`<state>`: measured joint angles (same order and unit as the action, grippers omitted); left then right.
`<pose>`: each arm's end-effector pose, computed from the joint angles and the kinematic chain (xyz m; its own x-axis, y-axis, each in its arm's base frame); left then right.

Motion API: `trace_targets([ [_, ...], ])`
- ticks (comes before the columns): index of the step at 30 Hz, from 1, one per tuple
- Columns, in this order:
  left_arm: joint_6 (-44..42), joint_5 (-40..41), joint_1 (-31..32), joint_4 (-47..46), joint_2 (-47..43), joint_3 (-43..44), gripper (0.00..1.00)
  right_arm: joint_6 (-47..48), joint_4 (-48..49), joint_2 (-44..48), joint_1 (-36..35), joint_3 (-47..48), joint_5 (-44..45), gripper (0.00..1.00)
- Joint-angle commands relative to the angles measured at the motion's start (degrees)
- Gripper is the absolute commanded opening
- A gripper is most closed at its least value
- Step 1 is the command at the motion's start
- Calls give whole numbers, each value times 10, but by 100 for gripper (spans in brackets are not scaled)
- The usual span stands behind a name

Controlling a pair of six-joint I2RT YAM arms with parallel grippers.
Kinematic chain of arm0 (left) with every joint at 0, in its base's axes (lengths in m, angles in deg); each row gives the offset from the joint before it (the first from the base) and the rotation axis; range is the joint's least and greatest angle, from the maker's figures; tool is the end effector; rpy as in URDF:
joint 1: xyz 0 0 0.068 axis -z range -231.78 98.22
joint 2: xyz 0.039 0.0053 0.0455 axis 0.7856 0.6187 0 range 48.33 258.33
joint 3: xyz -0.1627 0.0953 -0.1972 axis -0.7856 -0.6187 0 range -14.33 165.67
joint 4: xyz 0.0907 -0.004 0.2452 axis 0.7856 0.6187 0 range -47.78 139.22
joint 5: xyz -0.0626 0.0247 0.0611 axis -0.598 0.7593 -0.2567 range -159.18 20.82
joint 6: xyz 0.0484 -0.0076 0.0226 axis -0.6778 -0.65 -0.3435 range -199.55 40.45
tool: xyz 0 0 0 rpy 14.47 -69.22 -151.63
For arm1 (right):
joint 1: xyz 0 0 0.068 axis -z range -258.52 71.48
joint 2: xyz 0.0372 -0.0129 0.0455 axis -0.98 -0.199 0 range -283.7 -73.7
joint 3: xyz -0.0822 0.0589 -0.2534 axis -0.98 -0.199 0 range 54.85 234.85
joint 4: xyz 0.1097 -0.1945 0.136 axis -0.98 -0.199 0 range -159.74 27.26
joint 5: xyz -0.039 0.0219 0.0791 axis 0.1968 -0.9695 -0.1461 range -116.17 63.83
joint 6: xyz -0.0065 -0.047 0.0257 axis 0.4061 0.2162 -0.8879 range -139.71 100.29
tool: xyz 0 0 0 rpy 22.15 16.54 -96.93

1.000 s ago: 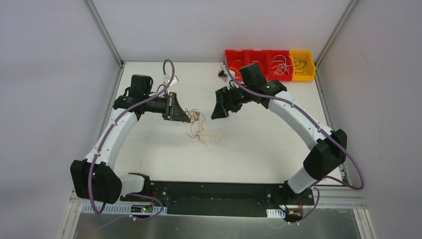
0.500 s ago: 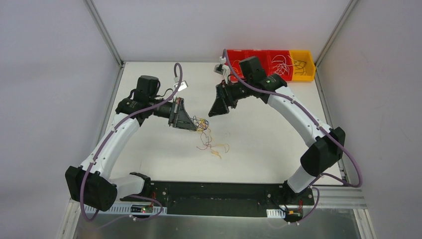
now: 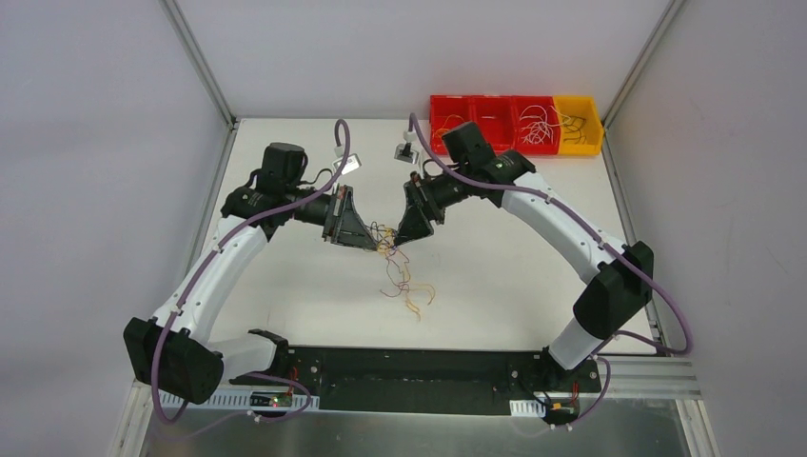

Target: Untangle the cables

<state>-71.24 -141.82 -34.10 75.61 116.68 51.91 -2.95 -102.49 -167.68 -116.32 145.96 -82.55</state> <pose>0.2169 -0.1049 0.3606 -0.6677 0.1675 -0.7254 0.7422 0.0733 -0.6662 0.2623 0.2410 0.3611 -0.2747 -0.4152 -0.8673 -0.9429 -0.0604 0.3276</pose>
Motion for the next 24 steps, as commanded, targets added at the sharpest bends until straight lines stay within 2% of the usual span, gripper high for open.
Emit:
trace_targets([
  [1,-8,-21,8,-2,-4,25,0,10,16,0,-10,-4,-10,69],
  [4,-4,-14,14,-2,-3,27,0,-12,32,-3,-15,2,-11,66],
  [6,0,-12,15,-2,-2,28,0,-19,36,-4,-19,7,-12,56],
  [9,3,-4,14,-2,-2,33,0,-18,35,-1,-25,7,-6,39],
  [11,5,0,14,-2,-4,36,0,-14,27,3,-25,5,1,18],
  [12,7,3,13,-2,-6,37,0,-11,23,6,-25,4,5,5],
  [13,8,6,11,-2,-8,37,0,-10,20,10,-25,1,11,0],
  [21,4,21,-14,-2,-35,37,0,39,-20,57,12,-48,90,0],
  [24,1,19,-14,-1,-43,24,0,54,-40,73,33,-45,92,0],
])
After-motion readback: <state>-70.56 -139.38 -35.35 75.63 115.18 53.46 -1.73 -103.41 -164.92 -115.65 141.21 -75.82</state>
